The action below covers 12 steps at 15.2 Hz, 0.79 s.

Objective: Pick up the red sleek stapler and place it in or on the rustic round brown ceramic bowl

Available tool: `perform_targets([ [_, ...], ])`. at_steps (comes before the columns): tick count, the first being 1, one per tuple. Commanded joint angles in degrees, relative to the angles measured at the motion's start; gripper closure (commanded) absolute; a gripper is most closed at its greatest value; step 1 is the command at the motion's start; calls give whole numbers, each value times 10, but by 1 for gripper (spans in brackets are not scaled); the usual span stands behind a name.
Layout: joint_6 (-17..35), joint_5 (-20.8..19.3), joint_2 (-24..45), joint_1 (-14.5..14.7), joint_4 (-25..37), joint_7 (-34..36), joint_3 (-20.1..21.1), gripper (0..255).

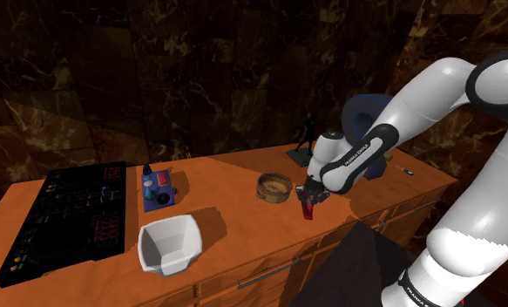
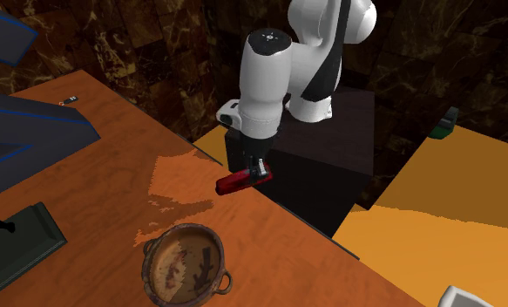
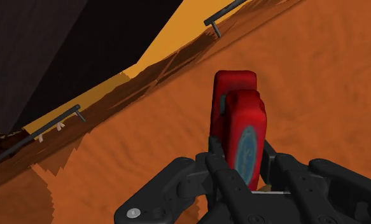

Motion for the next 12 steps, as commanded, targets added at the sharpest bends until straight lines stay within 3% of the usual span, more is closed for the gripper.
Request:
perform_targets([
  [1, -19, 17, -18, 0, 1, -13, 4, 255],
  [5, -49, 41, -50, 2, 1, -32, 6, 255],
  [12, -103, 23, 72, -3, 175, -35, -2, 255],
])
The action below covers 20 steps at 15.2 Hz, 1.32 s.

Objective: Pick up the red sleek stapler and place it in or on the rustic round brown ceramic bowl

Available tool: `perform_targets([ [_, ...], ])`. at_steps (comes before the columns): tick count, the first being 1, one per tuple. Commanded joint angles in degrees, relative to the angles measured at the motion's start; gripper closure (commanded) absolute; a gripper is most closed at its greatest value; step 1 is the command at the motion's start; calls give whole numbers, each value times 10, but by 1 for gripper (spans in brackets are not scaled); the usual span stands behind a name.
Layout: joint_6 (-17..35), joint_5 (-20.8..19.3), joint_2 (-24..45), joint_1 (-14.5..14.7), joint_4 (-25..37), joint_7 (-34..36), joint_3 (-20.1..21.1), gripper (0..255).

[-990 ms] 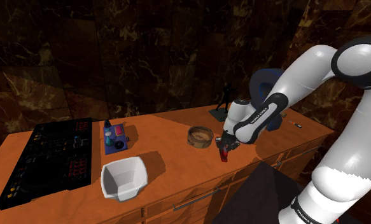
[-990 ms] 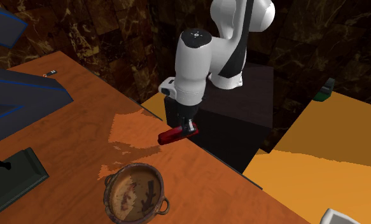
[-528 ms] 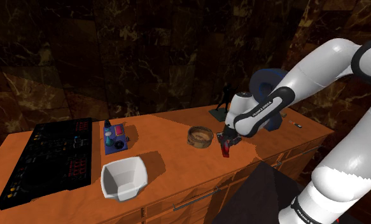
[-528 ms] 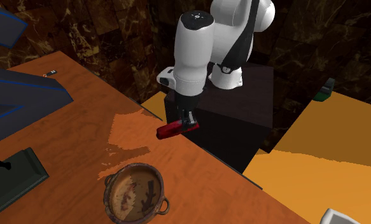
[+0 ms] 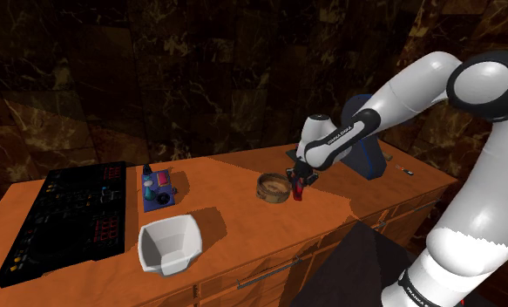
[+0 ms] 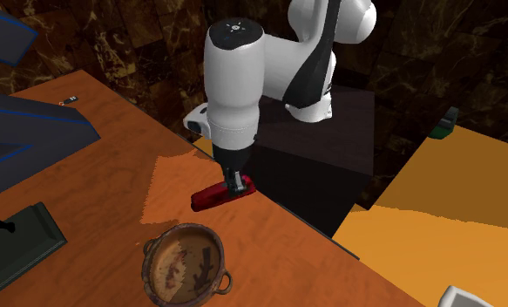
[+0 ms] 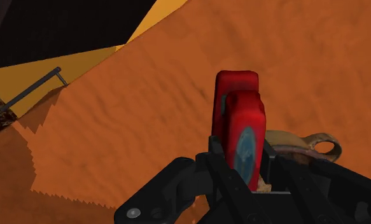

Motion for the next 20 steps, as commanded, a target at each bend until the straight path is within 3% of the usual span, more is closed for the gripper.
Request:
perform_targets([
  [1, -17, -4, 39, 0, 55, -2, -3, 255],
  [11, -136, -7, 224, 6, 358, -23, -11, 255],
  [20, -88, -17, 272, 12, 358, -14, -19, 255],
])
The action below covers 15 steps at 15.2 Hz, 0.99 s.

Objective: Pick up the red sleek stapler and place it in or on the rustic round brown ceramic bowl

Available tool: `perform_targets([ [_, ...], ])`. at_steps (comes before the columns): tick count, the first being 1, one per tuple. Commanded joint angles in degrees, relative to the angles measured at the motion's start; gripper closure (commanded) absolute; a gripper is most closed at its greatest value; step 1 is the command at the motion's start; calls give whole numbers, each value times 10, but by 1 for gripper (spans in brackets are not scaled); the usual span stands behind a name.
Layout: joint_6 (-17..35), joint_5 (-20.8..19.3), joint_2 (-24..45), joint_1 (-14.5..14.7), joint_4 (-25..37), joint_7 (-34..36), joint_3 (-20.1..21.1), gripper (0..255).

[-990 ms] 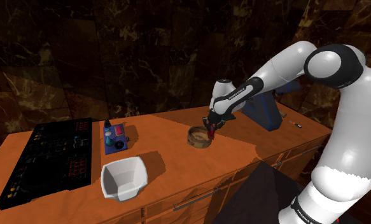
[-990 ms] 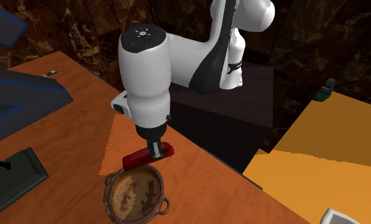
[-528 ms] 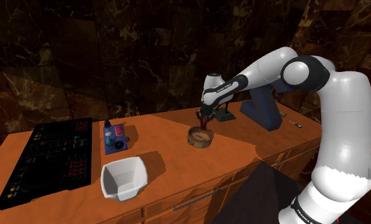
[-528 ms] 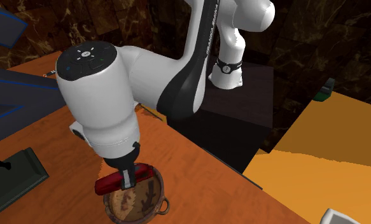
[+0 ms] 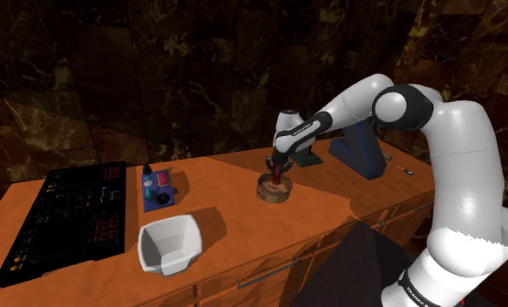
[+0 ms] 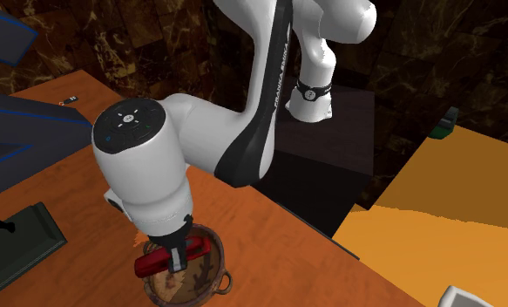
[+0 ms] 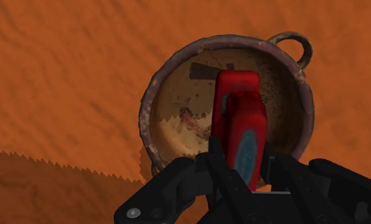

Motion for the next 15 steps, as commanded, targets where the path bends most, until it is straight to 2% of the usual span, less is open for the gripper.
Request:
perform_targets([
  [1, 10, -2, 9, 1, -1, 2, -2, 255],
  [6, 32, -7, 36, 4, 4, 6, -6, 255],
  [13, 32, -7, 36, 4, 4, 6, -6, 255],
  [14, 32, -7, 36, 4, 4, 6, -6, 0],
  [15, 32, -7, 36, 4, 4, 6, -6, 0],
])
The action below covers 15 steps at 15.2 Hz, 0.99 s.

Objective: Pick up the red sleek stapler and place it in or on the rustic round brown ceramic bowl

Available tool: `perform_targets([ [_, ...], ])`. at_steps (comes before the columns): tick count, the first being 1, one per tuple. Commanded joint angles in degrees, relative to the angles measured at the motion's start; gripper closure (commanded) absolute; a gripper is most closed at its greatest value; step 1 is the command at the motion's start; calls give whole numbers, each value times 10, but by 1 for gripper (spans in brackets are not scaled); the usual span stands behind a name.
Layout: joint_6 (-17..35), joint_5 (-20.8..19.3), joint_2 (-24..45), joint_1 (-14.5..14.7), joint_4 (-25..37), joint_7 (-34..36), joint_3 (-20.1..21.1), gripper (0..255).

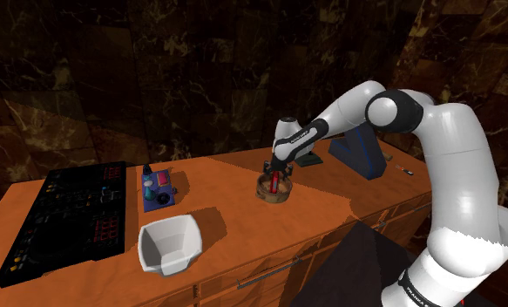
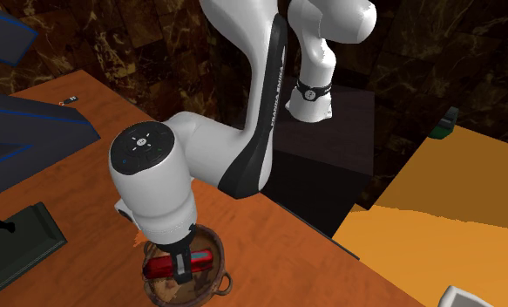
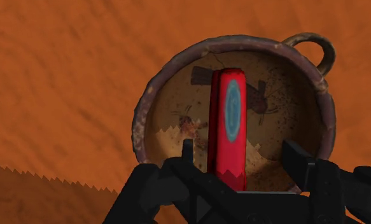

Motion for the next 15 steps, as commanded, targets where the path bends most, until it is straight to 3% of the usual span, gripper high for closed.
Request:
perform_targets([
  [1, 0, 0, 0, 0, 0, 0, 0, 0],
  [4, 0, 0, 0, 0, 0, 0, 0, 0],
  [8, -43, 10, -59, -4, -16, -6, 10, 0],
  [15, -43, 10, -59, -4, -16, -6, 10, 0],
])
